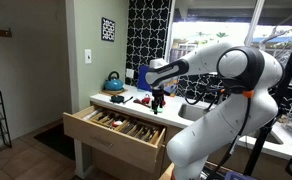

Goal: Remove the transparent cutlery holder from the drawer, put it on the countertop and then put the green and white sponges inside it.

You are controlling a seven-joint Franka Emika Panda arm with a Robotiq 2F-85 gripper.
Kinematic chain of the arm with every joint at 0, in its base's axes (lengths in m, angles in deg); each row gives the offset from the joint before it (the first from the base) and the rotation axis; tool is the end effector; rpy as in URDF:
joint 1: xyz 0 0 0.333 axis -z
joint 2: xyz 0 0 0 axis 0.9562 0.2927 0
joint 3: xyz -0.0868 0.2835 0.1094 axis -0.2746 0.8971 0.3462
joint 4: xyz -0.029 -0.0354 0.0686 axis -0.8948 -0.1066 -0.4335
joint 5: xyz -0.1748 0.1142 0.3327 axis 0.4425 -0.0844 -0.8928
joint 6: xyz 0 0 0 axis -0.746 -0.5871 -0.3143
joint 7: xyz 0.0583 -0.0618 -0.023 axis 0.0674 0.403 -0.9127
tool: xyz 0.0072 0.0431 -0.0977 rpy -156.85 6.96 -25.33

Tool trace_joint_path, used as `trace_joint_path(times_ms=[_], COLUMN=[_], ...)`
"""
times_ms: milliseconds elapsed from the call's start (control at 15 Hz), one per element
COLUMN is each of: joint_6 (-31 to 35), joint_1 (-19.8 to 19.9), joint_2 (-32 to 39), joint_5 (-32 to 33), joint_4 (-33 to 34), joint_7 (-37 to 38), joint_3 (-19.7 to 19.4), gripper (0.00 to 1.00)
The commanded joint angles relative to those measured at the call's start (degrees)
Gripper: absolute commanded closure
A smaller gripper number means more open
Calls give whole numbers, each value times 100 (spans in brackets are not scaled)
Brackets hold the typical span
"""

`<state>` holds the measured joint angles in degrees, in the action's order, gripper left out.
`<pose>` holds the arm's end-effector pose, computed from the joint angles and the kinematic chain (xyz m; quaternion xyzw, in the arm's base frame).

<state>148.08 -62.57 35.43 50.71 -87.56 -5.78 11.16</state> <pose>0.3177 -0.1885 0.4513 0.9903 0.1078 -0.0460 0.0740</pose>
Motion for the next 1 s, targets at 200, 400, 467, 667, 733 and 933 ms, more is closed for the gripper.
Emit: trace_joint_path(times_ms=[200,400,467,667,733,933], joint_6=[-10,249,480,1281,1649,2520], joint_1=[-68,-148,-205,-208,-199,-125], joint_2=[177,821,1120,1916,2262,3155], joint_5=[-119,-792,-1054,-1636,-1827,-2269], joint_4=[101,433,543,818,923,1258], joint_7=[160,1022,1261,1964,2129,2714], joint_3=[34,69,80,178,171,238], gripper=[0,0,0,0,0,0])
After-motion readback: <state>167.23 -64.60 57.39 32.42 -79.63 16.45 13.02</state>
